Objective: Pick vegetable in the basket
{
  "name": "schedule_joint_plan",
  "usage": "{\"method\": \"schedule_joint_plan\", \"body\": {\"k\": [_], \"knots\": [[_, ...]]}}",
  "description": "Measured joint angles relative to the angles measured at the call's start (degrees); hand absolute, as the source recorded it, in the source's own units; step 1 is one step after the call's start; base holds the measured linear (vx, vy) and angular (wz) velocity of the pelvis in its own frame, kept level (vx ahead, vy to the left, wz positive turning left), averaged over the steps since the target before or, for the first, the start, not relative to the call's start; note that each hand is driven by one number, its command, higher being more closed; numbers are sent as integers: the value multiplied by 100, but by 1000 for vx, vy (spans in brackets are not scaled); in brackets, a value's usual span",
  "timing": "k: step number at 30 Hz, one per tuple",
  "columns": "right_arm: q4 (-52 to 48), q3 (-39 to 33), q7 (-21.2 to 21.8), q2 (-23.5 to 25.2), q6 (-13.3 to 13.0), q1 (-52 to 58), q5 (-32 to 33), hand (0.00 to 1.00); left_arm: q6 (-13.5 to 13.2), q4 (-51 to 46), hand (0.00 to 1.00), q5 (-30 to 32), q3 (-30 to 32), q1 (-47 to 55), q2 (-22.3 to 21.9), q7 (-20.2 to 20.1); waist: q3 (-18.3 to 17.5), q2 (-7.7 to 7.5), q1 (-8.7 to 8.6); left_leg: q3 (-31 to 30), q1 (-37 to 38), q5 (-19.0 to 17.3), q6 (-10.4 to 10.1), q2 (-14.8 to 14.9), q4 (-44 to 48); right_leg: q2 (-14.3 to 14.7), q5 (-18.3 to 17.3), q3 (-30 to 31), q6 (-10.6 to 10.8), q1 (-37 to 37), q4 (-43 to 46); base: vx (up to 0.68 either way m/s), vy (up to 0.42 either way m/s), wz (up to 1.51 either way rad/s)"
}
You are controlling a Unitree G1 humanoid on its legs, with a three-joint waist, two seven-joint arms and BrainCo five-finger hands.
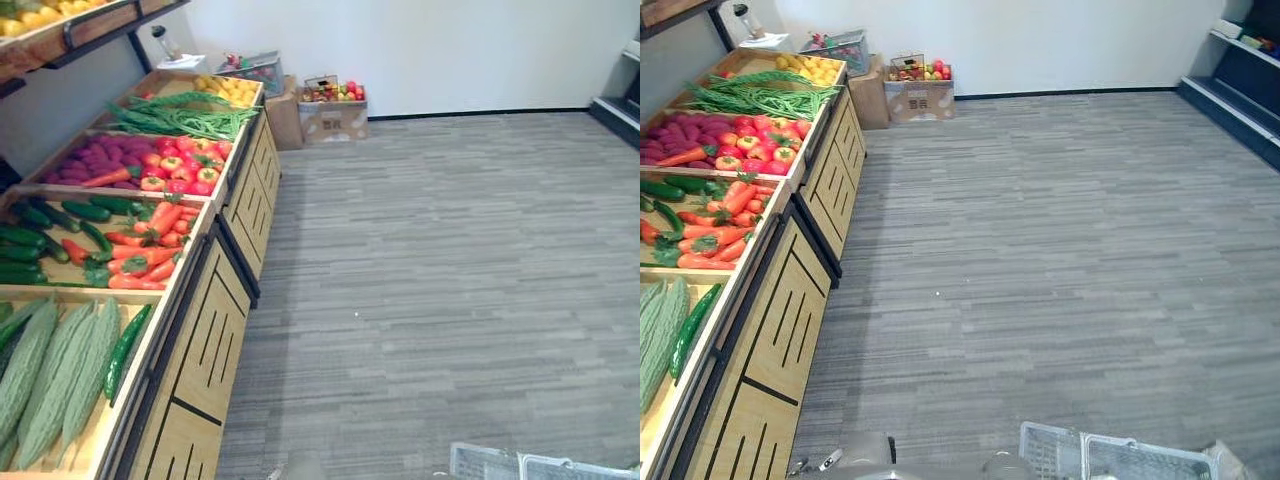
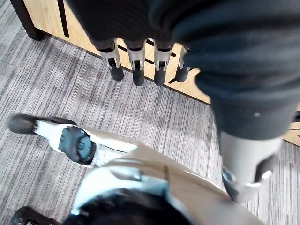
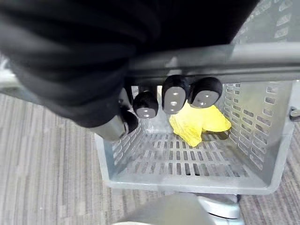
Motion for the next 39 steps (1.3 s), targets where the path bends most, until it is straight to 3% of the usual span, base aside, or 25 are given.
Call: {"method": "schedule_joint_plan", "body": {"k": [2, 3, 4, 5, 7, 9, 11, 12, 13, 14, 15, 17, 19, 22, 23, 25, 26, 27, 28, 29, 31, 35, 37, 38, 39], "knots": [[-72, -22, -7, -71, -134, -46, -3, 100, -24, -46, 0, 7, -1, 24, -1, 0, 9, -11, 3, 458, 119, 294, 26, -256, -2125, -154, -49, -92, 224, 245, -202, 304, 191, 18], [-100, -50, -4, -85, -225, -40, 1, 100, -11, -67, 0, 7, -8, 12, -14, -2, 29, 42, -2, 589, 244, 1028, 198, -378, -3347, -151, -100, -212, 366, 379, -300, 604, 282, 81], [-256, 84, -44, 302, -383, -125, -2, 100, 115, -241, 0, 35, 66, -137, 169, -5, 125, -361, 163, 715, 202, 808, 402, -831, -3470, -286, 103, -109, 496, 743, -1049, 643, 285, 75], [-256, 220, -57, 308, -384, -165, -10, 100, 121, -274, 0, 70, 173, -141, 146, -3, 201, -349, 314, 807, 213, 726, 503, -859, -3325, -351, 221, -53, 567, 774, -1005, 670, 253, 61], [-256, 222, -66, 284, -386, -178, -60, 100, 136, -225, 0, 173, 148, -43, 124, 29, 167, -307, 338, 816, 569, 589, 618, -980, -3555, -472, 508, 120, 745, 894, -712, 286, 137, 7], [-252, 202, -96, 244, -394, -199, -35, 100, 145, -138, 0, 245, 32, -37, 175, 54, 66, -323, 304, 828, 834, 555, 632, -1108, -3899, -623, 516, 317, 744, 677, -115, 132, 102, -2], [-243, 146, -99, 191, -393, -208, 7, 100, 181, -32, 0, 419, -239, -47, 251, 52, -195, -301, 255, 861, 1011, 512, 695, -1249, -4196, -916, 532, 541, 771, -56, 1345, 191, 121, 0], [-243, 107, -98, 225, -390, -228, 2, 100, 182, -34, 0, 508, -427, -84, 362, 48, -192, -404, 187, 839, 1187, 459, 768, -1367, -4262, -1166, 756, 693, 825, -498, 2406, 261, 104, 21], [-242, 89, -99, 265, -404, -225, 5, 100, 180, -46, 0, 505, -582, -150, 464, 49, -173, -487, 114, 770, 1479, 434, 783, -1473, -4414, -1370, 1359, 848, 810, -899, 3275, 250, 65, 24], [-247, 89, -95, 274, -451, -213, 10, 100, 180, -50, 0, 503, -652, -153, 488, 52, -162, -468, 76, 723, 1630, 418, 806, -1484, -4490, -1419, 1624, 905, 742, -1050, 3668, 287, 48, 20], [-248, 78, -93, 300, -514, -226, 30, 100, 180, -55, 0, 485, -746, -160, 529, 64, -158, -461, -3, 641, 1783, 365, 855, -1476, -4532, -1433, 1530, 941, 653, -1309, 4255, 283, 18, 13], [-285, 71, -105, 349, -645, -233, 61, 100, 185, -70, 0, 371, -959, -341, 617, 105, -148, -463, -52, 556, 2018, 213, 884, -1347, -4527, -1300, 665, 667, 520, -1919, 4803, 289, -27, 17], [-247, 59, -136, 388, -658, -200, 56, 100, 178, -209, 0, 170, -948, -476, 597, 106, -144, -450, -111, 387, 2127, 178, 852, -1225, -4508, -1204, 352, 174, 406, -2086, 4063, 303, -102, 48], [-161, 44, -237, 484, -599, -127, 54, 100, 176, -451, 0, 166, -876, -639, 479, 50, -41, -321, -189, 124, 2331, 56, 661, -906, -4410, -886, 361, -77, 390, -2086, 2202, 391, -216, 58], [-164, 18, -237, 486, -598, -112, 52, 100, 178, -477, 0, 167, -801, -679, 381, 42, 33, -204, -165, 113, 2428, -86, 509, -695, -4325, -703, 491, -40, 443, -2090, 1310, 373, -280, 20], [-172, -24, -209, 507, -534, -48, 53, 100, 179, -471, 0, 170, -640, -606, 339, 5, 70, -183, -148, 111, 2514, -480, 214, -427, -4056, -533, 919, 354, 473, -2067, -18, 375, -318, 14], [-174, -31, -204, 538, -505, 8, 53, 100, 178, -470, 0, 171, -587, -553, 345, -23, 58, -253, -152, 66, 2533, -628, 103, -405, -3944, -540, 922, 502, 489, -2048, -184, 433, -442, 31], [-171, -38, -195, 641, -443, 200, 54, 100, 169, -472, 0, 172, -366, -495, 375, -65, 65, -433, -143, -48, 2647, -966, -121, -362, -3684, -639, 1251, 666, 633, -1882, -269, 540, -558, 38], [-168, -75, -192, 657, -346, 307, 60, 100, 185, -354, 0, 187, -257, -449, 314, -61, 118, -274, -120, -142, 2781, -1118, -265, -98, -3458, -504, 1491, 574, 610, -1850, 193, 459, -481, 43], [-169, -75, -196, 616, -326, 353, 66, 100, 197, -302, 0, 194, -233, -429, 254, -65, 138, -248, -123, -152, 2794, -1121, -270, 8, -3371, -451, 1422, 523, 522, -1855, 393, 340, -349, 31], [-186, -62, -223, 488, -235, 345, 171, 100, 209, -268, 0, 236, 18, -401, 14, -13, 102, -54, -75, -169, 2789, -888, -263, 229, -3216, -381, 896, 321, 412, -1867, 895, 387, -399, 32], [-198, 81, -173, 397, -206, 307, 154, 100, 263, -209, 0, 367, 473, -284, -215, 178, 58, 4, -15, -489, 2337, -97, -102, 347, -2061, -416, 358, -36, 354, -1444, 1086, 262, -298, 42], [-17, 236, -91, 227, -195, 177, 156, 100, 295, -144, 0, 459, 485, -145, -226, 196, 20, 65, -16, -693, 1755, 679, -17, 480, -1022, -313, 326, -226, 318, -1056, 796, 211, -149, 36], [6, 237, -88, 198, -193, 135, 157, 100, 293, -114, 0, 453, 435, -107, -218, 225, 23, 70, -25, -717, 1479, 1352, -89, 597, -596, -246, 323, -372, 306, -744, 497, 328, -155, 50], [6, 233, -79, 216, -195, 122, 154, 100, 259, -99, 0, 451, 414, -61, -172, 289, 19, 43, -9, -605, 1194, 1554, -64, 694, -166, -220, 326, -526, 295, -470, 222, 330, -143, 58]]}}
